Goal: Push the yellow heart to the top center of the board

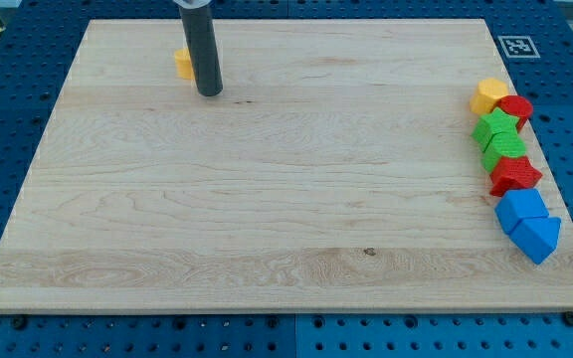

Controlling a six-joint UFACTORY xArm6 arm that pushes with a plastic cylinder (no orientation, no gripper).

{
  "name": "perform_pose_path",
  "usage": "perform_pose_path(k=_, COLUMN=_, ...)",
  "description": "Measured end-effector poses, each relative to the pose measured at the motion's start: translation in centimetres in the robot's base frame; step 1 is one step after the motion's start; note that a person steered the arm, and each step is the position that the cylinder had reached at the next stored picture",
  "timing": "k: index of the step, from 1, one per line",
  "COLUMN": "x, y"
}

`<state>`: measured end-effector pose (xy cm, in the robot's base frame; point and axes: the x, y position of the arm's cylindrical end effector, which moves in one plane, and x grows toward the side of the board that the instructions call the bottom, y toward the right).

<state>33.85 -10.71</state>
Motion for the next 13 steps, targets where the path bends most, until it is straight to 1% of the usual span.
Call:
perform_pose_path(k=1, x=-0.4, y=-3.6)
perform_pose_path(k=2, x=-2.7, y=-4.5)
perform_pose_path(k=3, x=-5.2, y=-2.1)
perform_pose_path(k=4, x=-5.4, y=0.5)
perform_pose_path(k=5, x=-5.7, y=-2.7)
perform_pose_path(k=6, x=-7.3, y=-5.8)
perform_pose_path(k=7, x=-10.5, y=-4.2)
perform_pose_path(k=8, x=-11.5, y=1.7)
perform_pose_path(k=9, x=-10.4, y=7.0)
perform_pose_path(k=10, x=-10.4, y=3.6)
perform_pose_path(k=11, x=-10.4, y=-1.7)
perform_pose_path(k=12, x=-9.9, y=-5.1)
perform_pose_path(k=13, x=-7.2, y=-3.6)
